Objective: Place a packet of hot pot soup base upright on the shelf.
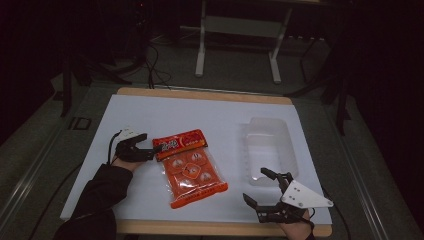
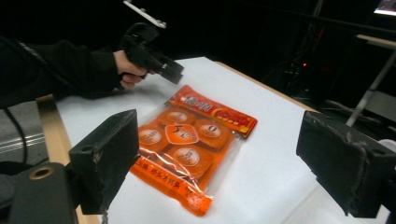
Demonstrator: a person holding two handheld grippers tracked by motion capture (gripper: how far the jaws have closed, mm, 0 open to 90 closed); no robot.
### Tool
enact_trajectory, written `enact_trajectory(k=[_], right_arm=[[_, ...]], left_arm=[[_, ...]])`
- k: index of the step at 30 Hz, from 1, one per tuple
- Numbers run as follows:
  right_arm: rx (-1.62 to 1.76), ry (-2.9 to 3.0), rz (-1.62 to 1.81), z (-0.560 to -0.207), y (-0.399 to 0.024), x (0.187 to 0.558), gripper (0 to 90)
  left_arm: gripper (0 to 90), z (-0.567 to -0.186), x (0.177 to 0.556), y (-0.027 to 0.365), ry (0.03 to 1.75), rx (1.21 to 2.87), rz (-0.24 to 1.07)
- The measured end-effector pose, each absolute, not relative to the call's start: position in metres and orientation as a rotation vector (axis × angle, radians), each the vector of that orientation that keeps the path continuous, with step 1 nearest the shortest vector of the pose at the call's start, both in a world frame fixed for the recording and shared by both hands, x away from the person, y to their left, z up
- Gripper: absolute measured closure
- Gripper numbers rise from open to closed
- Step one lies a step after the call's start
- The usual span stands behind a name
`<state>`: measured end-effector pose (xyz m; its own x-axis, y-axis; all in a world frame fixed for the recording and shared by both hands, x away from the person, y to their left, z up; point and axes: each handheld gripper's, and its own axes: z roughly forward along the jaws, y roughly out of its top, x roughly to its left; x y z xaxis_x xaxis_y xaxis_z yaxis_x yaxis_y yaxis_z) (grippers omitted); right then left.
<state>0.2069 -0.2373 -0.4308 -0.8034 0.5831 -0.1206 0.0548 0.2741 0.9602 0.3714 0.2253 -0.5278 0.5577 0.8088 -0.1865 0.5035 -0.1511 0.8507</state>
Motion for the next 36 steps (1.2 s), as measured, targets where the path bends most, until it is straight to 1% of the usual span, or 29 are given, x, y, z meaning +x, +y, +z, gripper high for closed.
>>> enact_trajectory(k=[1, 4, 5, 7, 9, 15, 16, 17, 19, 20, 21, 24, 25, 26, 27, 29, 30, 32, 34, 36], right_arm=[[0.572, 2.110, 1.547, -0.432, -0.236, 0.207, 12.9], [0.571, 2.117, 1.549, -0.432, -0.235, 0.207, 12.9], [0.570, 2.116, 1.556, -0.432, -0.235, 0.207, 12.9], [0.568, 2.115, 1.562, -0.431, -0.235, 0.206, 12.9], [0.567, 2.117, 1.569, -0.431, -0.235, 0.206, 12.9], [0.572, 2.123, 1.569, -0.431, -0.236, 0.207, 12.9], [0.571, 2.122, 1.568, -0.431, -0.236, 0.207, 12.9], [0.570, 2.122, 1.571, -0.431, -0.236, 0.207, 12.9], [0.571, 2.125, 1.569, -0.431, -0.235, 0.207, 12.9], [0.570, 2.127, 1.570, -0.431, -0.235, 0.207, 12.9], [0.567, 2.129, 1.570, -0.432, -0.235, 0.207, 12.9], [0.568, 2.136, 1.566, -0.432, -0.234, 0.207, 13.0], [0.568, 2.136, 1.569, -0.432, -0.234, 0.207, 13.0], [0.568, 2.137, 1.568, -0.432, -0.234, 0.207, 12.9], [0.567, 2.136, 1.567, -0.432, -0.234, 0.207, 13.0], [0.570, 2.138, 1.567, -0.432, -0.234, 0.208, 13.0], [0.570, 2.136, 1.567, -0.432, -0.234, 0.208, 13.0], [0.572, 2.137, 1.569, -0.432, -0.234, 0.208, 13.0], [0.574, 2.138, 1.569, -0.432, -0.235, 0.209, 13.0], [0.578, 2.135, 1.569, -0.432, -0.235, 0.209, 13.0]], left_arm=[[16.6, -0.530, 0.376, 0.223, 1.105, 1.840, 0.380], [21.5, -0.534, 0.382, 0.219, 1.131, 1.866, 0.384], [21.9, -0.536, 0.384, 0.219, 1.132, 1.869, 0.382], [29.3, -0.539, 0.387, 0.219, 1.144, 1.870, 0.378], [35.0, -0.540, 0.390, 0.220, 1.162, 1.866, 0.345], [42.8, -0.542, 0.397, 0.218, 1.193, 1.921, 0.274], [43.0, -0.542, 0.397, 0.217, 1.192, 1.921, 0.273], [45.0, -0.542, 0.397, 0.217, 1.192, 1.921, 0.273], [48.1, -0.542, 0.397, 0.216, 1.185, 1.912, 0.229], [51.1, -0.542, 0.396, 0.214, 1.181, 1.914, 0.223], [51.5, -0.542, 0.396, 0.213, 1.178, 1.915, 0.215], [57.8, -0.542, 0.395, 0.209, 1.172, 1.924, 0.218], [61.7, -0.542, 0.395, 0.208, 1.169, 1.927, 0.213], [62.9, -0.542, 0.394, 0.207, 1.163, 1.932, 0.222], [66.1, -0.542, 0.394, 0.207, 1.162, 1.942, 0.233], [75.1, -0.541, 0.394, 0.206, 1.173, 1.944, 0.237], [77.3, -0.541, 0.394, 0.206, 1.174, 1.947, 0.228], [87.7, -0.537, 0.393, 0.203, 1.162, 1.947, 0.246], [88.7, -0.534, 0.391, 0.200, 1.146, 1.977, 0.286], [89.2, -0.532, 0.390, 0.199, 1.140, 1.974, 0.291]])
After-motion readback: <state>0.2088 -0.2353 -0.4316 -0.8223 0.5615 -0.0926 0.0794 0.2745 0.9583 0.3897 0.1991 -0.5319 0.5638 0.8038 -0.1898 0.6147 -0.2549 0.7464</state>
